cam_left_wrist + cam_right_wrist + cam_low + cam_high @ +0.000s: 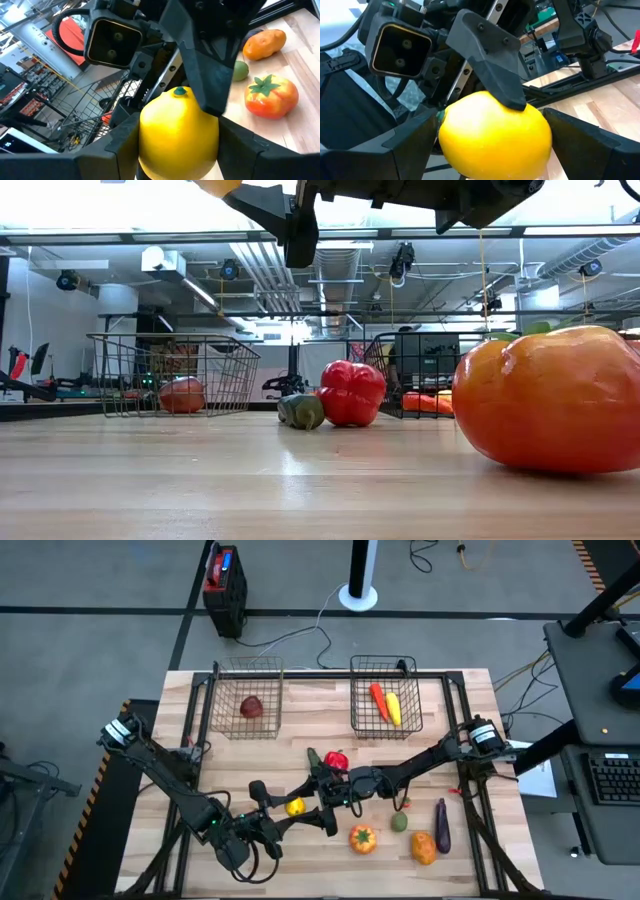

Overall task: Sort produce into baskets
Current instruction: Put the yellow lemon into the left yellow wire basket

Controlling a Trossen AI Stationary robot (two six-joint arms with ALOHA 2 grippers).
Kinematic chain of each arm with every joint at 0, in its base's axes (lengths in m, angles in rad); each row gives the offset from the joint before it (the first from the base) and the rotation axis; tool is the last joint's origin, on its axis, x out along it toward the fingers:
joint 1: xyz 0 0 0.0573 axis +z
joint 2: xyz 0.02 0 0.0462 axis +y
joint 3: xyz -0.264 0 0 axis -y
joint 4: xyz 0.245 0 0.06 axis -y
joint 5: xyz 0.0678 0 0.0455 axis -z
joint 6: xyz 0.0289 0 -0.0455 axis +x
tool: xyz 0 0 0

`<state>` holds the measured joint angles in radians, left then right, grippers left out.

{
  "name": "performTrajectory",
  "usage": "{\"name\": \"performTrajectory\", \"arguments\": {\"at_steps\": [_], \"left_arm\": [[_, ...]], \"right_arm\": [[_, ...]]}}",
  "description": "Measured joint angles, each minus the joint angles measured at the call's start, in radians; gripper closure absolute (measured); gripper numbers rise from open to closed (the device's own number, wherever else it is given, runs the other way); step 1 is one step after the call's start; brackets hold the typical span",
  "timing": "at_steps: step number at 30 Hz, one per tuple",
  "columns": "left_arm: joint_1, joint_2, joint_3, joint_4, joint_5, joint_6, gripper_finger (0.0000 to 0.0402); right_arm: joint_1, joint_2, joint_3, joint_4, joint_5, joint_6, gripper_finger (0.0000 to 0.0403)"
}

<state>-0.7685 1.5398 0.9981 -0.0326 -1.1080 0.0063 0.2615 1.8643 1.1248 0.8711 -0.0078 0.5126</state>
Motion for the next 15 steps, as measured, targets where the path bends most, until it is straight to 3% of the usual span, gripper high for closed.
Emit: {"name": "performTrajectory", "arguments": {"at_steps": [11,15], "left_arm": [[-0.002,0.0,0.0,-0.001,0.0,-0.047,0.0213],[-0.004,0.0,0.0,-0.034,0.001,-0.105,0.0213]], "right_arm": [[-0.003,-0.024,0.0,-0.015,0.0,0.003,0.0055],[-0.005,-0.074,0.0,-0.097,0.0,0.002,0.0055]]}}
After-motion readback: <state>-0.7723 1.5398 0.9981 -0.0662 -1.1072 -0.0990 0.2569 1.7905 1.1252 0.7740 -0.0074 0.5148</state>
